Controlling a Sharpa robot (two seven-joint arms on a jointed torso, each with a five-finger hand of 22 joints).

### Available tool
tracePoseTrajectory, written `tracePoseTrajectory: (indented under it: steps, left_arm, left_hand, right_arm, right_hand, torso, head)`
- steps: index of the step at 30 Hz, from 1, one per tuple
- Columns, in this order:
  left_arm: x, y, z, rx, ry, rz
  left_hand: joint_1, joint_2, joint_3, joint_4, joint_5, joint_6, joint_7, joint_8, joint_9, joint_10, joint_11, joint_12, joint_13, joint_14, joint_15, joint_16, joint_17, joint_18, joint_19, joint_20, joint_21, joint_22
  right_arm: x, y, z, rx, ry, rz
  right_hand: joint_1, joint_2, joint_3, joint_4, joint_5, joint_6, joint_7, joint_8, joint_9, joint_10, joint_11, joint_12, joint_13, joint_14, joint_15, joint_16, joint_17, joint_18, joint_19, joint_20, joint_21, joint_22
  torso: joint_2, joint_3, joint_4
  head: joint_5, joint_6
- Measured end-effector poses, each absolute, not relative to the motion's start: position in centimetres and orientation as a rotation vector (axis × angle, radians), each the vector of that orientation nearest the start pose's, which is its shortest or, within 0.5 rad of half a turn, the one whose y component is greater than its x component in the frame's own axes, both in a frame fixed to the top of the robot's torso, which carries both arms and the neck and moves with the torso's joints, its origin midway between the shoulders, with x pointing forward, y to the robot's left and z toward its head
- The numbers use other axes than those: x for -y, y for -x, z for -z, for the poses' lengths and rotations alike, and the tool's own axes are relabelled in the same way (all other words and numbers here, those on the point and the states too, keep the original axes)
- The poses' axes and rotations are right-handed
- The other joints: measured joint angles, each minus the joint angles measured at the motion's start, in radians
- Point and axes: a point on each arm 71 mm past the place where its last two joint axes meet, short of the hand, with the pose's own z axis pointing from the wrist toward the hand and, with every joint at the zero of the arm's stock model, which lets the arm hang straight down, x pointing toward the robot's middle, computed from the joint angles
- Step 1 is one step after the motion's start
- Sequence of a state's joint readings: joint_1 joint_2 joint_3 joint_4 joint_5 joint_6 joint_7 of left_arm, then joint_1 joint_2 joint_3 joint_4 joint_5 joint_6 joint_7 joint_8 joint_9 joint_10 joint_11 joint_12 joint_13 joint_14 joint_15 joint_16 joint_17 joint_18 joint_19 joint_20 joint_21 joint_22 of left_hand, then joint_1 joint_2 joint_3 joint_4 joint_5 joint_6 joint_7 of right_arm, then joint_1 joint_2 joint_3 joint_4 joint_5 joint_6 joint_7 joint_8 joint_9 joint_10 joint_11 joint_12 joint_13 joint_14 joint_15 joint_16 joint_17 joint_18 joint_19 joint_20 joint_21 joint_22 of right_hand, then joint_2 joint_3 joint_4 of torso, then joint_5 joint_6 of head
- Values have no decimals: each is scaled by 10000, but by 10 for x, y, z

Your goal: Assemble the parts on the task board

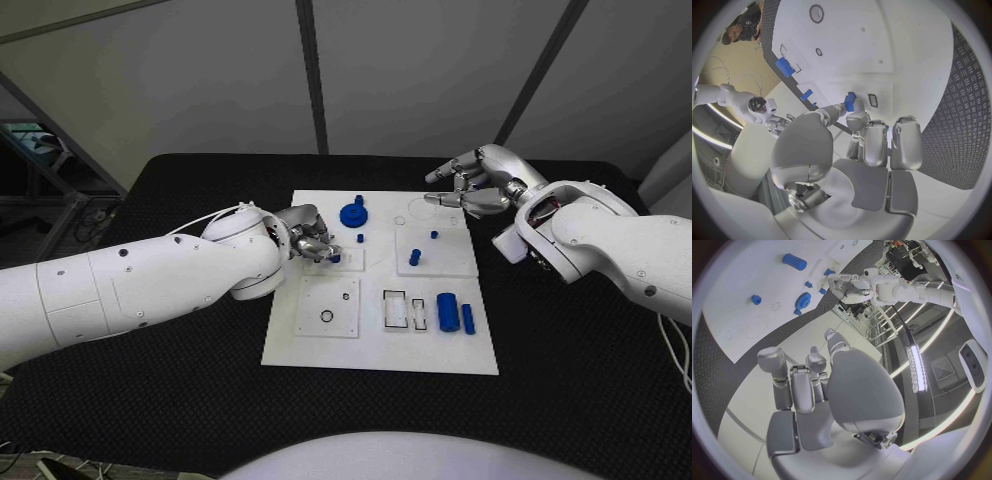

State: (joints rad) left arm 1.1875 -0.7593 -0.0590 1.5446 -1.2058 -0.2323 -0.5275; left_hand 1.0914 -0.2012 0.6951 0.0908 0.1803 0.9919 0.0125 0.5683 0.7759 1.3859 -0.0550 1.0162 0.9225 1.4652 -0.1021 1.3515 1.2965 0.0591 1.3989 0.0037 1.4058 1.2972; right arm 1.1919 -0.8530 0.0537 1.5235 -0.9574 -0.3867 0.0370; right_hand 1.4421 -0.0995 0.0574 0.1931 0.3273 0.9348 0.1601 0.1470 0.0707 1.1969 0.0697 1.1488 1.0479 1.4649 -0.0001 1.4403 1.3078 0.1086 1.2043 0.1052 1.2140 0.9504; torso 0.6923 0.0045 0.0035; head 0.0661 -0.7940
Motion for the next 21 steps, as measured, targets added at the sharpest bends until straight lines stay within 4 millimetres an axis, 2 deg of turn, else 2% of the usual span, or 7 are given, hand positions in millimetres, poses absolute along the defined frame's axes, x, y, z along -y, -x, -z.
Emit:
tracePoseTrajectory:
  steps: [10,17,21]
  left_arm:
    - [-175,-477,217,-20033,2466,4587]
    - [-175,-479,217,-20133,2478,4560]
    - [-175,-481,217,-20214,2554,4547]
  left_hand:
    - [13,-13,0,0,-3,33,36,24,-9,12,13,0,-8,2,2,0,-1,1,0,0,0,-1]
    - [7,-17,0,0,-32,197,-25,22,-117,173,-109,0,26,6,1,0,4,1,0,0,-1,-4]
    - [-223,-132,-148,-148,-36,396,-146,22,-234,251,-181,0,29,18,-88,0,11,0,36,-36,-1,38]
  right_arm:
    - [209,-498,150,-15806,-3129,-9876]
    - [209,-498,150,-15815,-3126,-9876]
    - [209,-498,150,-15818,-3125,-9876]
  right_hand:
    - [0,0,0,0,0,0,0,0,0,0,0,0,0,0,0,0,-1,1,0,0,0,0]
    - [0,0,0,0,0,0,0,0,0,0,0,0,0,0,0,0,-2,0,0,0,0,0]
    - [0,0,0,0,0,0,0,0,0,0,0,0,0,0,0,0,-2,0,0,0,0,0]
  torso:
    - [0,3,1]
    - [0,10,0]
    - [0,11,-1]
  head:
    - [18,-4]
    - [13,-8]
    - [8,-21]
